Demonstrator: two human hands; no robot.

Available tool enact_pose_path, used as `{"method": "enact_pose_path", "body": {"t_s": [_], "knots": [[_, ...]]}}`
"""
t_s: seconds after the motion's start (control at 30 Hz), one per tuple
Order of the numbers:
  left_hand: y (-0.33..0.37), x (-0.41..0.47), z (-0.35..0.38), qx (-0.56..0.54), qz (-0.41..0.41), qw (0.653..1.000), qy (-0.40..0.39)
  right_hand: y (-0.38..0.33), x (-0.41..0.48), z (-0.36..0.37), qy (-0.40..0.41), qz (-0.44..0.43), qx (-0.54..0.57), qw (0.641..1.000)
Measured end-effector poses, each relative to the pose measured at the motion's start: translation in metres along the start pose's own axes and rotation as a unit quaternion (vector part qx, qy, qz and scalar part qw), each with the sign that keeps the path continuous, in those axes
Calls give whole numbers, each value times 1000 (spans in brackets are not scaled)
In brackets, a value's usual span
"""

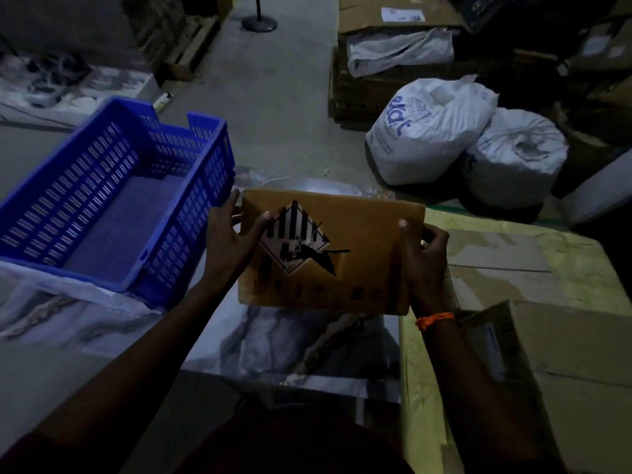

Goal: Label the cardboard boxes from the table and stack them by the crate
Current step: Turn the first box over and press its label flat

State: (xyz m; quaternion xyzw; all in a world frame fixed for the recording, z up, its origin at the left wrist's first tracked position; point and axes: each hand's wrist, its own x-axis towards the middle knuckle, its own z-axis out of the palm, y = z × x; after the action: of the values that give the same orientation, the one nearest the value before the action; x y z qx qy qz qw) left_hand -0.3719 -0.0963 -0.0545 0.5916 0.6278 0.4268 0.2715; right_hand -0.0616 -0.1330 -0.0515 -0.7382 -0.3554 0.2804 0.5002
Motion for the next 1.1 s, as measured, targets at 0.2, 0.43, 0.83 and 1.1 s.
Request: {"method": "enact_pose_path", "body": {"t_s": [0.2,0.43,0.83,1.1], "knots": [[-1,-39,-18,-100,-101,989,27,10,-29,-22,-44,18,39,998],[-30,-82,-16,-176,-182,966,-50,55,-64,-37,-70,35,52,996],[-31,-93,-7,-25,-31,995,-89,70,-69,-20,-30,-92,-212,972],[-13,-31,65,349,197,884,-242,24,-39,68,-239,-256,-473,809]]}}
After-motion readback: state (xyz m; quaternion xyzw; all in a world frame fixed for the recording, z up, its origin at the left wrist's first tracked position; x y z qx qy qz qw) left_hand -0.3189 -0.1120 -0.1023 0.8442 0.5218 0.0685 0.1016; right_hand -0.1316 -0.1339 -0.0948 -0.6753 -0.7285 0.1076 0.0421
